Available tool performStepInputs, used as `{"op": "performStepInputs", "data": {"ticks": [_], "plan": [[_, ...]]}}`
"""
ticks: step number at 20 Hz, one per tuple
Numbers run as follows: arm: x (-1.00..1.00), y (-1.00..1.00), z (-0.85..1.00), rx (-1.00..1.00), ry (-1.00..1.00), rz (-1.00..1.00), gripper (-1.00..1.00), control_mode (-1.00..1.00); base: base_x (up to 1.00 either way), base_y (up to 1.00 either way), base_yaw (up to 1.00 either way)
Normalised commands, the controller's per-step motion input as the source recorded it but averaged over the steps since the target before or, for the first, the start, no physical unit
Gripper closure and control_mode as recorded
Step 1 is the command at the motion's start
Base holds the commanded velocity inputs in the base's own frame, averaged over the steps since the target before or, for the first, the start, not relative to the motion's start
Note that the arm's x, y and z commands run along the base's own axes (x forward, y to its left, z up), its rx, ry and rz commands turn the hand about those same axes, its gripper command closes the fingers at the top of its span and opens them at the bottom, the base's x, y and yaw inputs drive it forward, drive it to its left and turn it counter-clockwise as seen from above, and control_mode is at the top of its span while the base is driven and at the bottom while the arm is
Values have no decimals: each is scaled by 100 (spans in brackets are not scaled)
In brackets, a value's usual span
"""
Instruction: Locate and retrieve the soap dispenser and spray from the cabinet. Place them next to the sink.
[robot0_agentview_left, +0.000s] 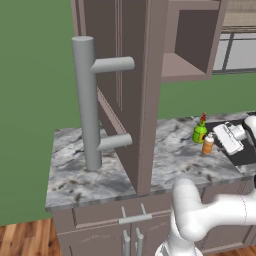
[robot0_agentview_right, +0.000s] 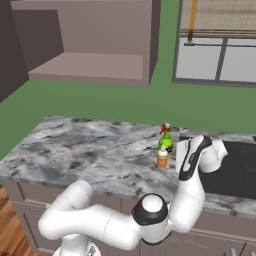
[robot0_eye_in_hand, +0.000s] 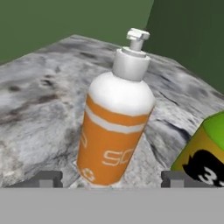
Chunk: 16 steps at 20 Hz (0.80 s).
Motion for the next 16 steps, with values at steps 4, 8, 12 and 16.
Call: {"op": "performStepInputs", "data": {"ticks": [4,8,12,16], "plan": [[-19,-15,9,-11,1,-1,-100,-100,0,0,0],[-48,-8,25,-13,0,-3,-100,-100,0,0,0],[-73,0,20,-16,-2,-3,-100,-100,0,0,0],[-97,0,1,-15,-8,-2,-100,-100,0,0,0]]}}
